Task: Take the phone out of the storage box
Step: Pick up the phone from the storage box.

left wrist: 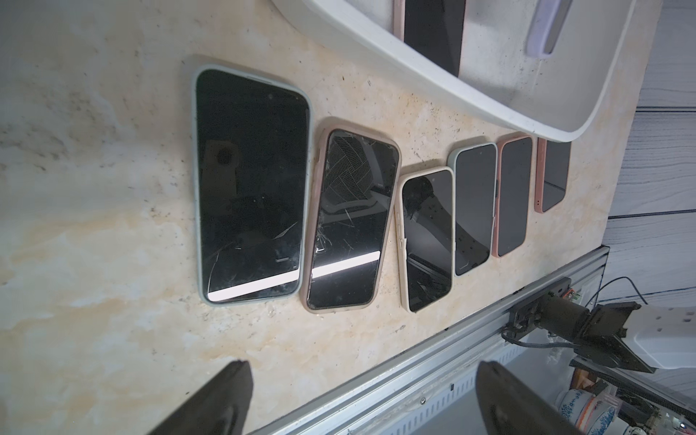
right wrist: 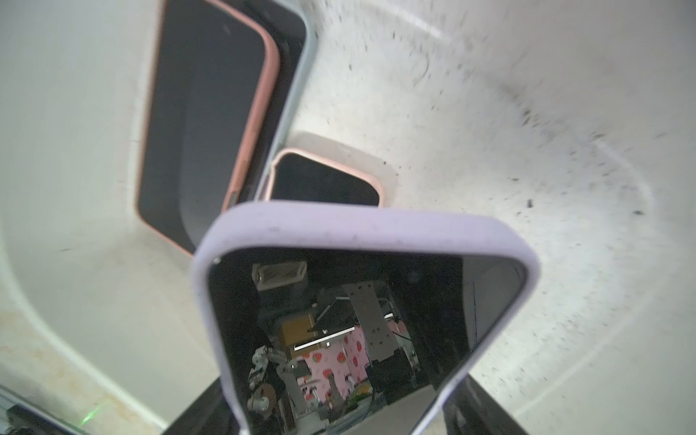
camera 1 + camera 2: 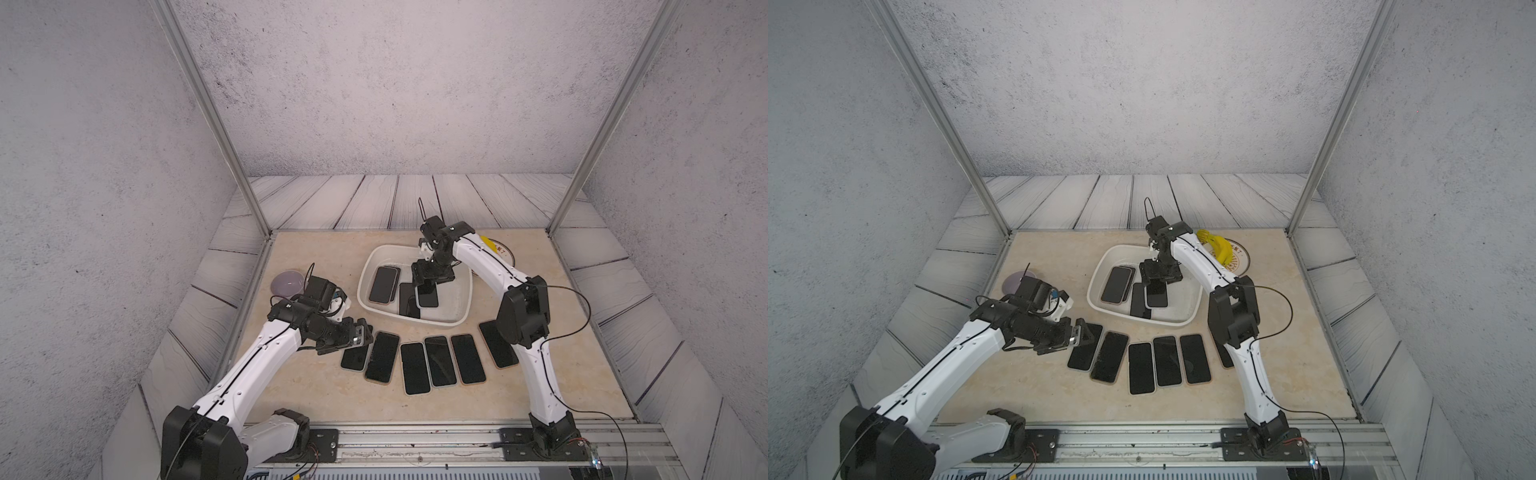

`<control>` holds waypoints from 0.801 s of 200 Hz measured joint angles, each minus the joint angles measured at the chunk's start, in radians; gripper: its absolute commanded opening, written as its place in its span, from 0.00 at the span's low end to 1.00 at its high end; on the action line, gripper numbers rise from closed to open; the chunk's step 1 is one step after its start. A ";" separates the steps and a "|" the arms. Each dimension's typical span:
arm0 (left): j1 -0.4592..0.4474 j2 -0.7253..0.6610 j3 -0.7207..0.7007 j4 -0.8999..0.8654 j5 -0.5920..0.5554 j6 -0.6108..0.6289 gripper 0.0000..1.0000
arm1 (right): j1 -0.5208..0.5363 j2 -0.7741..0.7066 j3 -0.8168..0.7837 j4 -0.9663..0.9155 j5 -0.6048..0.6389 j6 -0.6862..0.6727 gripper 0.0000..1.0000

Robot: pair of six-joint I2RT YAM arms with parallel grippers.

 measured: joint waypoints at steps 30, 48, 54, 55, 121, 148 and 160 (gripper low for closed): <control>0.000 0.029 0.013 0.017 0.017 0.001 0.99 | -0.019 -0.140 -0.019 0.004 0.005 -0.004 0.64; 0.000 0.051 0.025 0.024 0.031 0.006 0.99 | -0.045 -0.237 -0.085 0.007 0.032 -0.014 0.64; 0.000 0.060 0.030 0.027 0.034 0.008 0.98 | -0.059 -0.270 -0.117 0.006 0.046 -0.020 0.64; 0.000 0.060 0.031 0.027 0.035 0.008 0.99 | -0.060 -0.274 -0.121 0.006 0.048 -0.021 0.64; 0.000 0.176 0.104 0.050 0.095 0.062 0.99 | -0.238 -0.435 -0.460 -0.016 0.367 -0.141 0.64; 0.000 0.205 0.125 0.053 0.109 0.084 0.98 | -0.264 -0.435 -0.575 -0.021 0.516 -0.198 0.64; 0.000 0.208 0.127 0.053 0.115 0.090 0.99 | -0.273 -0.435 -0.613 -0.019 0.575 -0.220 0.64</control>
